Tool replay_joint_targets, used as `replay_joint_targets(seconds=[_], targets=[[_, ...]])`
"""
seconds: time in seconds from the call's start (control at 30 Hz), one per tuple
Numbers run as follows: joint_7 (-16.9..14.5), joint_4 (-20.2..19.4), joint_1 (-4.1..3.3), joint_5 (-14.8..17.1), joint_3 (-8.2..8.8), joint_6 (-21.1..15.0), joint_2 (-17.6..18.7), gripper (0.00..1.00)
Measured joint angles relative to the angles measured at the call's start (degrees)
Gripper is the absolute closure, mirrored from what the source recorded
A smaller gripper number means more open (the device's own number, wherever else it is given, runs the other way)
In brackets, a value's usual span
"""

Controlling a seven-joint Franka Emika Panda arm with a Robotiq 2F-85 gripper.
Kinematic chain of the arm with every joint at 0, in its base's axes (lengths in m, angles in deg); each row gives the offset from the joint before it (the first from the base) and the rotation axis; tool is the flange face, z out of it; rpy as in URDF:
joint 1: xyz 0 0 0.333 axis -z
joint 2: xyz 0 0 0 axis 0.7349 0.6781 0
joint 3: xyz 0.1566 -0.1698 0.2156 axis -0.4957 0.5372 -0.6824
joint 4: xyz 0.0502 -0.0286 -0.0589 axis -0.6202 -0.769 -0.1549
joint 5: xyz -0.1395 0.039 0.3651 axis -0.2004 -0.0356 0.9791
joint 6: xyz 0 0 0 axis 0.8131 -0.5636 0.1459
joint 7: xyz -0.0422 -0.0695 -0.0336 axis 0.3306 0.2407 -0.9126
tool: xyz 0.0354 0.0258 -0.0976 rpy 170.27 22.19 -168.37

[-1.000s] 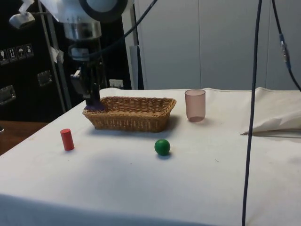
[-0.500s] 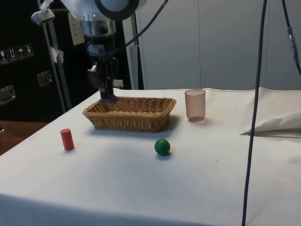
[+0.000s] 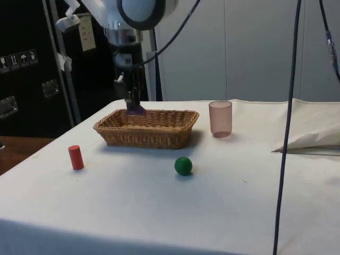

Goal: Pick up the triangular block and place it into the basket.

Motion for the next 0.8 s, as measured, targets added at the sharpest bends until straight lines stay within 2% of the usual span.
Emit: replay_joint_targets(seconds=[0.6, 0.8], targets=[[-8.48, -0.23, 1.32, 4.64, 5.27, -5.21, 5.56, 0.67], [-10.26, -0.06, 1.49, 6.59, 5.67, -6.76, 7.39, 0.67]])
